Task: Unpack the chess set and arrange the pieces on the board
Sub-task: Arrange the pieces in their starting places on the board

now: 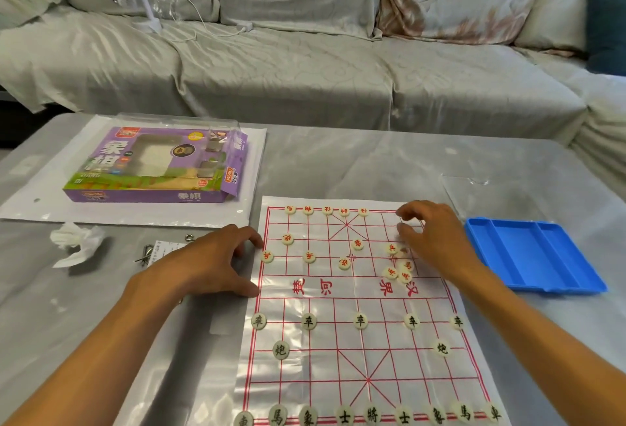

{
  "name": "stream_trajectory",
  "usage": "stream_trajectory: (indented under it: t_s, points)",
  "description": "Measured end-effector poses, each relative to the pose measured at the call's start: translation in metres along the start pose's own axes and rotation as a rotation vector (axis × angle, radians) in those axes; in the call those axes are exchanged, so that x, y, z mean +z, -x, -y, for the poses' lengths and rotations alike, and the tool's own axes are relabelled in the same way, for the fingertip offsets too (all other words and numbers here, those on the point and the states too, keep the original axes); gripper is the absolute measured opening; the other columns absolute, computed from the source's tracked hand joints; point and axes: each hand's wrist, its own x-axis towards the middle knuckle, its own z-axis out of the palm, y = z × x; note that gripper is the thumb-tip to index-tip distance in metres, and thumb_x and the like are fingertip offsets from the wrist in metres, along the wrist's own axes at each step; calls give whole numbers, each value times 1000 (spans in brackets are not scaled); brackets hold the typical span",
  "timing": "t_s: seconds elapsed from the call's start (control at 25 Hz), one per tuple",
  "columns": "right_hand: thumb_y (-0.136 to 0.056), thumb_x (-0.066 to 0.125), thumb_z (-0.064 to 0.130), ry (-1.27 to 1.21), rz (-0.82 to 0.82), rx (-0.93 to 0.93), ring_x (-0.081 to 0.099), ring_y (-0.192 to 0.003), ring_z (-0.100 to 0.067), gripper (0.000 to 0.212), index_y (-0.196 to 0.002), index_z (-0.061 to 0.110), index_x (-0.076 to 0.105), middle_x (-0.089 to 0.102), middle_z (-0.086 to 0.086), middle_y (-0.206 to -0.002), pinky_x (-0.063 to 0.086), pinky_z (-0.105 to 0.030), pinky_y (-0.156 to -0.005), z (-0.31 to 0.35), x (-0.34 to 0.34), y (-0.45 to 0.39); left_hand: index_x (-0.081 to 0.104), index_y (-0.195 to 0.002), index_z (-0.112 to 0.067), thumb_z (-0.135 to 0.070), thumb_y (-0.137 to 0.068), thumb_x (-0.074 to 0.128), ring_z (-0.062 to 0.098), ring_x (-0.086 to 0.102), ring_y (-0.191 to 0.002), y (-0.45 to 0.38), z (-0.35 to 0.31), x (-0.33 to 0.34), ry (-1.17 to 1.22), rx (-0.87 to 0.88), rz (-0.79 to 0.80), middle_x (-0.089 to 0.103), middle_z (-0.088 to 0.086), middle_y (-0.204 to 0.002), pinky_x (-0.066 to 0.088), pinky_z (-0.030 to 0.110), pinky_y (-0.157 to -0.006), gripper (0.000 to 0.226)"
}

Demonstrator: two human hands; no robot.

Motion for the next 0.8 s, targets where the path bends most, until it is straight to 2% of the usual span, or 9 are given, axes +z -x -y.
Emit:
stream_trajectory:
  t_s: [0.08, 0.16, 0.28, 0.4, 0.64, 0.8]
  points:
    - [-91, 61, 26, -35, 83, -6, 57, -98, -10, 19, -111, 26, 63, 63, 10, -103, 49, -25, -89, -18, -11, 10, 48, -112, -45, -50, -59, 85, 6, 55, -84, 1, -1, -1, 10, -9, 6, 48, -18, -98, 42, 18, -68, 66]
    - [-91, 62, 26, -15, 193, -33, 56, -92, -7, 25, -116, 30, 60, 59, 15, -102, 47, -19, -83, -25, -15, 16, 48, -112, -44, -49, -59, 86, 6, 55, -85, 0, -2, -1, 7, -12, 11, 48, -18, -99, 43, 18, -68, 65]
    - [-89, 63, 28, 17, 283, -64, 53, -99, -6, 30, -118, 33, 58, 54, 17, -112, 46, -21, -92, -27, -13, 18, 48, -112, -44, -50, -59, 85, 7, 54, -86, 0, -3, 0, 5, -14, 15, 48, -19, -99, 44, 18, -70, 65]
    - [-90, 63, 29, 25, 302, -71, 52, -101, -7, 24, -113, 31, 62, 55, 15, -114, 46, -21, -93, -28, -12, 16, 48, -113, -43, -49, -60, 85, 8, 54, -86, -1, -2, 0, 13, -19, 19, 47, -19, -99, 43, 18, -70, 66]
    - [-94, 57, 28, -2, 252, -56, 54, -95, -5, 17, -110, 28, 64, 59, 15, -109, 43, -15, -84, -33, -13, 14, 47, -114, -43, -49, -60, 85, 8, 54, -85, -1, -3, 0, 11, -19, 21, 47, -19, -99, 43, 17, -69, 66]
    - [-89, 62, 36, -20, 255, -46, 57, -93, -8, 18, -105, 30, 64, 60, 15, -104, 46, -16, -82, -31, -10, 14, 47, -115, -43, -49, -61, 85, 9, 54, -85, -1, -4, 0, 2, -20, 22, 47, -18, -99, 43, 17, -69, 66]
